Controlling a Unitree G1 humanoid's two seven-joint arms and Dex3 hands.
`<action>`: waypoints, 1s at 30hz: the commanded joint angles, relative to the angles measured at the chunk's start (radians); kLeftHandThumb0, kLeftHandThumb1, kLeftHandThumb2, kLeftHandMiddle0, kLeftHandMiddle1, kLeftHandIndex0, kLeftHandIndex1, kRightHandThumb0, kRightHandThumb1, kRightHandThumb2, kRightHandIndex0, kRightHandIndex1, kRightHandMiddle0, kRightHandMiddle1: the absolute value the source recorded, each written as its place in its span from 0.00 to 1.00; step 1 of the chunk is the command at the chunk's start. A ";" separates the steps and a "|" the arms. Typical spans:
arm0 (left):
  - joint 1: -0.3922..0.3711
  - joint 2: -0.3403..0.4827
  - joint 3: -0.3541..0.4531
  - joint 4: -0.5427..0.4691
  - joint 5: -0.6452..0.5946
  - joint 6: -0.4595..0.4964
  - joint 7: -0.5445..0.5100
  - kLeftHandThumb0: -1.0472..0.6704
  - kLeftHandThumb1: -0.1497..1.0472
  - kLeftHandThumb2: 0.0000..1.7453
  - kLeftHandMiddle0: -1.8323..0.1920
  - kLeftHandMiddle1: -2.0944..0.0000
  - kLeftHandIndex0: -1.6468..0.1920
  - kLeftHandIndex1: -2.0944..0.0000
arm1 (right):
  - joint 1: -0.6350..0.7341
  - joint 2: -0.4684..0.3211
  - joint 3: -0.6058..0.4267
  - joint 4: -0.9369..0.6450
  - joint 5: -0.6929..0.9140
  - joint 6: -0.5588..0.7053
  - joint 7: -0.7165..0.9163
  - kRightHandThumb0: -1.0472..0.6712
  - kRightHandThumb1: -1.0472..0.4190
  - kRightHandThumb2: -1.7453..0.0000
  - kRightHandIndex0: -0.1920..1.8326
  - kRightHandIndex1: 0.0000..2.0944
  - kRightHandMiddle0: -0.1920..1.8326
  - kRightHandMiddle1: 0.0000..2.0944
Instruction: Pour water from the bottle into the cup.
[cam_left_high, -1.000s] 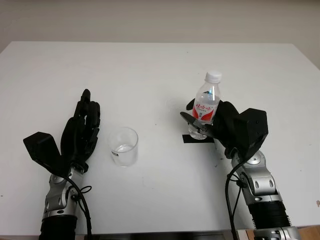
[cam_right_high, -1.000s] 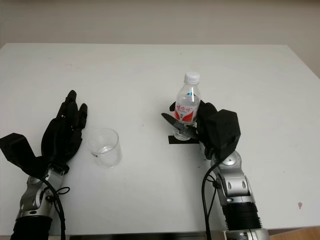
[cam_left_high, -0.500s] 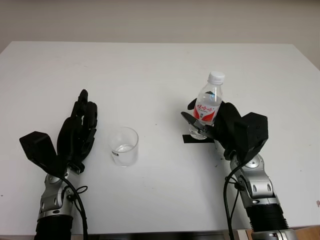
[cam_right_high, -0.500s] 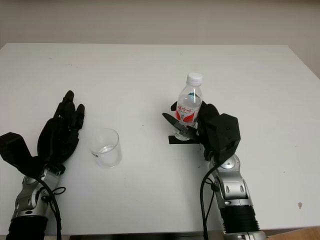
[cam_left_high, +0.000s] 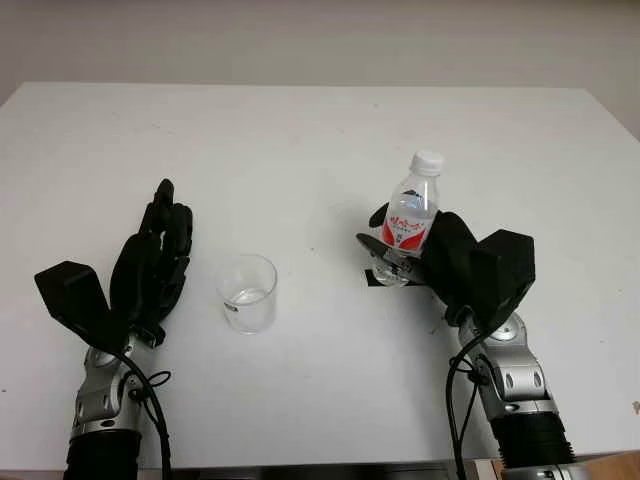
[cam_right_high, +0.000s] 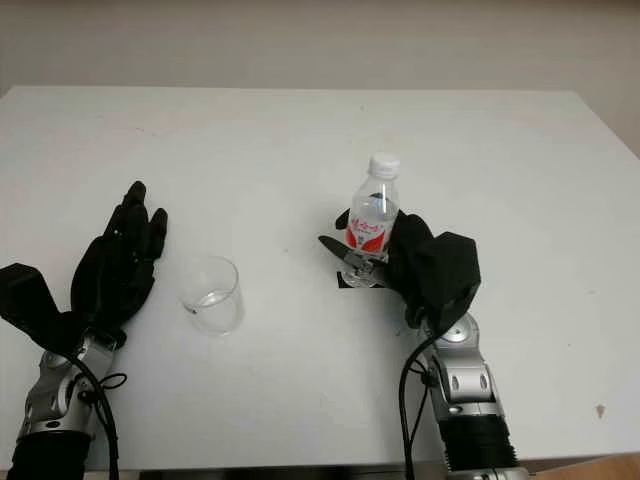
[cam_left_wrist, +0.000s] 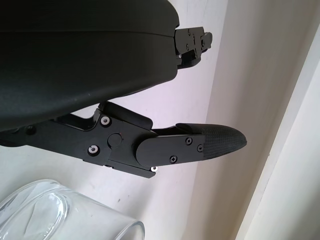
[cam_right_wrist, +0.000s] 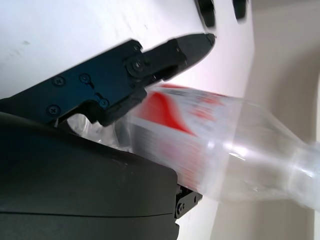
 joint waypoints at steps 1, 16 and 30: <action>0.000 0.011 0.010 -0.002 -0.001 0.005 0.001 0.18 1.00 0.25 0.95 0.97 0.94 0.97 | -0.011 -0.037 0.009 0.006 -0.002 0.002 0.044 0.17 0.09 0.97 0.04 0.22 0.06 0.28; -0.004 0.023 0.022 0.008 0.000 0.002 -0.023 0.18 1.00 0.25 0.95 0.97 0.95 0.97 | 0.022 -0.048 -0.002 -0.012 0.005 0.017 0.085 0.12 0.10 0.97 0.00 0.00 0.00 0.02; -0.011 0.028 0.023 0.018 -0.002 0.003 -0.032 0.19 1.00 0.25 0.95 0.97 0.95 0.97 | 0.040 -0.034 -0.030 0.034 -0.070 -0.176 -0.056 0.07 0.10 0.97 0.00 0.00 0.00 0.00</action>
